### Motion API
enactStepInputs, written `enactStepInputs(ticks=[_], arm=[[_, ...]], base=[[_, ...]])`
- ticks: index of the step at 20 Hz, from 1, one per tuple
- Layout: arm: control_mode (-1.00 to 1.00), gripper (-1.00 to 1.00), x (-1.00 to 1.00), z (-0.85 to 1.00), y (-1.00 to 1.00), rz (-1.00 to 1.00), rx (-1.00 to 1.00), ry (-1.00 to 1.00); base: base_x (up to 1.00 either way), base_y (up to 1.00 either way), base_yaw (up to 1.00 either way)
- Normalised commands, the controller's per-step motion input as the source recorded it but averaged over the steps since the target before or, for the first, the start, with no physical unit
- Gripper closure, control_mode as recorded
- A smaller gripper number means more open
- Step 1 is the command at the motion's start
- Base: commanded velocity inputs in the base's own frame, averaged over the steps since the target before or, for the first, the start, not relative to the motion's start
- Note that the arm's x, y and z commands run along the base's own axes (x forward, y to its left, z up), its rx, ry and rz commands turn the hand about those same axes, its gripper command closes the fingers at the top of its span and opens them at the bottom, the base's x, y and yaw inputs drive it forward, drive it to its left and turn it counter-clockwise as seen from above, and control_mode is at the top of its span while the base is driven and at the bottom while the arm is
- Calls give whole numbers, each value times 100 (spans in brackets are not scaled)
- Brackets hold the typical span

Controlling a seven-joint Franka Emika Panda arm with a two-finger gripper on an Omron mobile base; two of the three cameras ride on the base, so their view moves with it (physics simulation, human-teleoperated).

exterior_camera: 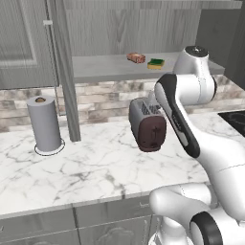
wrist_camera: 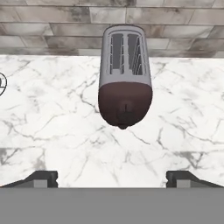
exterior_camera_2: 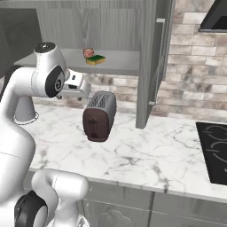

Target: Locate and retrieve the bar soap and sponge from the cabinet. Place them next to the sink.

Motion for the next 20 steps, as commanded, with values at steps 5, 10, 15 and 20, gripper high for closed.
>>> enactStepInputs(ticks=[5,10,15,20], arm=[[-100,-100,-8,56,-13,-7,0,-9],[-100,-100,-3,54,-8,-6,0,-10],[-100,-100,0,42,-4,-3,-1,-15],[-100,-100,5,35,-1,-2,-1,-15]], base=[[0,0,0],[0,0,0],[0,0,0],[0,0,0]])
